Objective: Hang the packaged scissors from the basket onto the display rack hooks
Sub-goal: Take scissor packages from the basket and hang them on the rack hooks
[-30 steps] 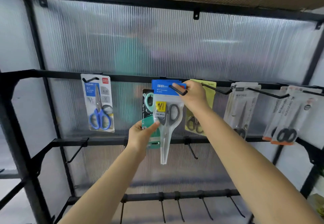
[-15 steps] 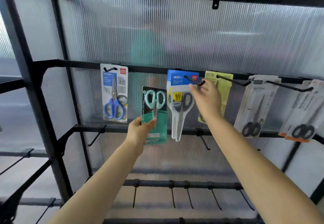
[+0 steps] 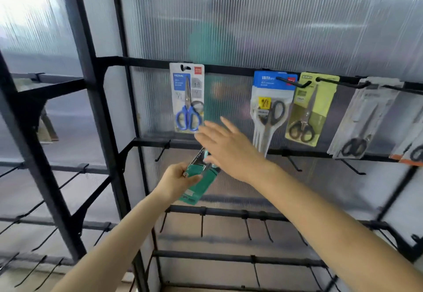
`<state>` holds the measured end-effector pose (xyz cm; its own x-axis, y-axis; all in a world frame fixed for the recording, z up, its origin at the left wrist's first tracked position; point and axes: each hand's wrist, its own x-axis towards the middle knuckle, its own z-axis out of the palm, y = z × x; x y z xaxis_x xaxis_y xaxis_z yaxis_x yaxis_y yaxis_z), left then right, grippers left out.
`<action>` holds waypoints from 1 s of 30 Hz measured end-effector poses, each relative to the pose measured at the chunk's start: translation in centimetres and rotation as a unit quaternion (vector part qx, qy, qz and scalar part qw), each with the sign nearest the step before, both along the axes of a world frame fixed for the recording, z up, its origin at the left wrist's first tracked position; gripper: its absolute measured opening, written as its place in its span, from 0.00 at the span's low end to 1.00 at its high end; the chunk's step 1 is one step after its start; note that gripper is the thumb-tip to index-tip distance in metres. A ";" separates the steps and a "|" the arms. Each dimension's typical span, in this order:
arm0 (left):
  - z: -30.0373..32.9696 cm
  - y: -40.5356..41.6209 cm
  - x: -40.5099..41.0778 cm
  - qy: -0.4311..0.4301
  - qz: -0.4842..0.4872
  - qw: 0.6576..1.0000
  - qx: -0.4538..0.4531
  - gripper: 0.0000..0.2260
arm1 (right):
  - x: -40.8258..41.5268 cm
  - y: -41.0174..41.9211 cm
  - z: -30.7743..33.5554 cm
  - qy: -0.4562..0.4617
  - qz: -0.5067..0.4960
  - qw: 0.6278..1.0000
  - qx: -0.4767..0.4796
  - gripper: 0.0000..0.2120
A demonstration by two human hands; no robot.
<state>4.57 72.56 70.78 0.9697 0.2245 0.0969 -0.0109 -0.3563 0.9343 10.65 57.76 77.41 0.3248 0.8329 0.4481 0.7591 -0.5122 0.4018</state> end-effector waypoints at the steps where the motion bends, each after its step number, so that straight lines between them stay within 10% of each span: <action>1: -0.1 0.6 -0.4 0.000 -0.002 1.000 0.030 0.04 | -0.4 1.0 -0.3 -0.021 -0.002 0.999 -0.047 0.25; 6: -1.1 4.0 -2.6 0.011 0.008 0.983 0.181 0.07 | -2.5 4.3 -1.2 0.045 -0.005 0.991 -0.127 0.12; 10: -2.0 6.4 -4.0 -0.058 0.154 0.983 0.079 0.25 | -2.4 4.1 -3.0 0.242 -0.055 0.967 0.062 0.09; 15: -5.4 7.3 -4.8 0.011 0.171 0.974 -0.148 0.23 | -2.5 3.8 -7.4 0.556 -0.087 0.696 0.447 0.05; 20: -7.6 6.5 -4.0 0.053 0.051 0.960 -0.271 0.14 | -4.0 7.1 -12.0 0.684 -0.108 0.522 0.498 0.07; 30: -9.4 10.1 -2.4 0.087 0.056 0.969 -0.222 0.06 | 1.9 9.0 -9.9 0.627 -0.050 0.646 0.432 0.04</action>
